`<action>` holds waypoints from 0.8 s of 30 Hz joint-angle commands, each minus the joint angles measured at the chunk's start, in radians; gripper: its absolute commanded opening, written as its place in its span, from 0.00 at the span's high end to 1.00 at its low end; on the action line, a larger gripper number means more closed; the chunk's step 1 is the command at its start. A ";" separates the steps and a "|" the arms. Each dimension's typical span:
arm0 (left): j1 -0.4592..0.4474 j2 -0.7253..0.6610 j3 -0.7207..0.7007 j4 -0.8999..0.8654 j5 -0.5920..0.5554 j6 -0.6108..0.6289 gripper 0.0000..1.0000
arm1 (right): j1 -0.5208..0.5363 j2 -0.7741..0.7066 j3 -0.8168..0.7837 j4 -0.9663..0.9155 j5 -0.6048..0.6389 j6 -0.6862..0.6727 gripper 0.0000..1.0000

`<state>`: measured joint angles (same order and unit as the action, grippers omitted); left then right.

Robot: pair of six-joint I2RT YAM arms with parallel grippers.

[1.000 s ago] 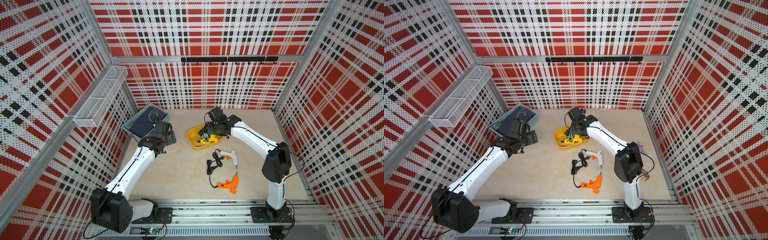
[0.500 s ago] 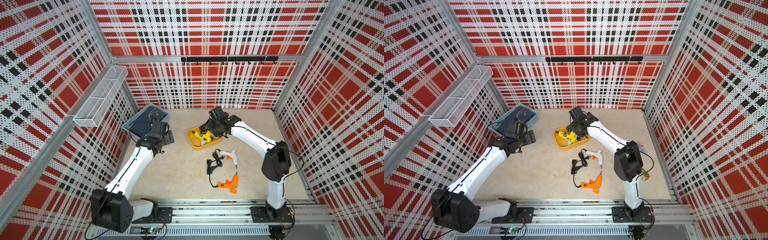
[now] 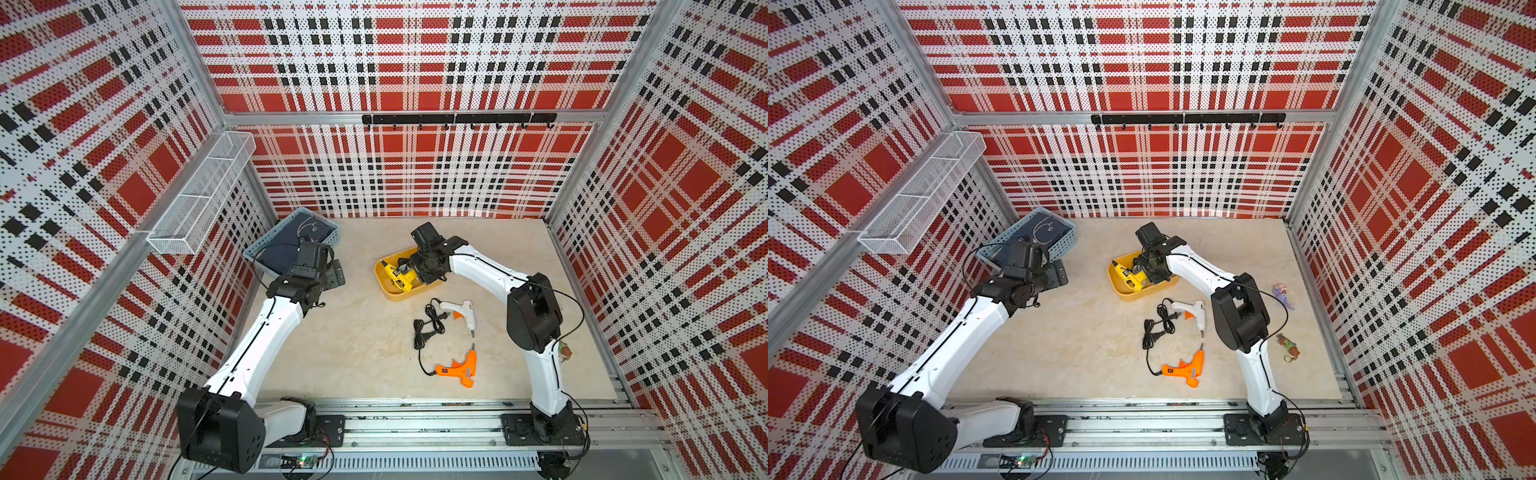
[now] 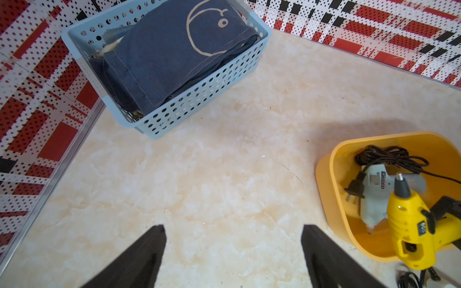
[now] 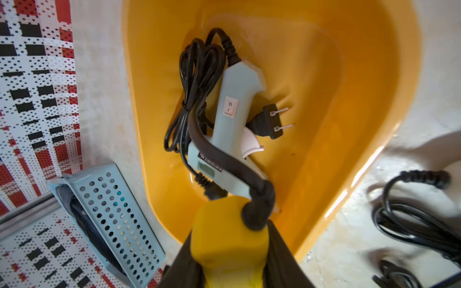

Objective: Put the hot melt glue gun into the storage box
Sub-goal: Place the hot melt adhesive gun in the storage box.

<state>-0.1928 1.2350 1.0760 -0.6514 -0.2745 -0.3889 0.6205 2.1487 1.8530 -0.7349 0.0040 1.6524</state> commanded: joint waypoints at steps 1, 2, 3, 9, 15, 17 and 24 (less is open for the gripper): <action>0.010 -0.020 0.003 -0.006 0.019 0.016 0.08 | -0.006 0.047 0.017 0.000 -0.004 0.083 0.91; 0.010 -0.020 0.008 -0.008 0.018 0.016 0.08 | -0.007 0.057 0.024 0.008 0.000 0.091 0.91; 0.012 -0.021 0.011 -0.011 0.017 0.016 0.08 | -0.007 0.068 0.037 0.002 0.006 0.096 0.90; 0.025 -0.028 0.025 -0.028 0.005 0.039 0.08 | -0.013 0.084 0.065 -0.046 0.014 0.087 0.85; 0.029 -0.028 0.013 -0.028 0.006 0.037 0.08 | -0.013 0.120 0.122 -0.091 0.012 0.044 0.56; 0.029 -0.026 0.015 -0.029 0.004 0.039 0.08 | -0.013 0.142 0.169 -0.114 0.012 0.022 0.42; 0.029 -0.021 0.013 -0.028 0.004 0.039 0.07 | -0.009 0.143 0.230 -0.132 0.042 -0.045 0.22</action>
<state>-0.1722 1.2278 1.0779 -0.6739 -0.2672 -0.3603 0.6121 2.2837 2.0533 -0.8356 0.0147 1.6520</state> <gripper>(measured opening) 0.927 0.779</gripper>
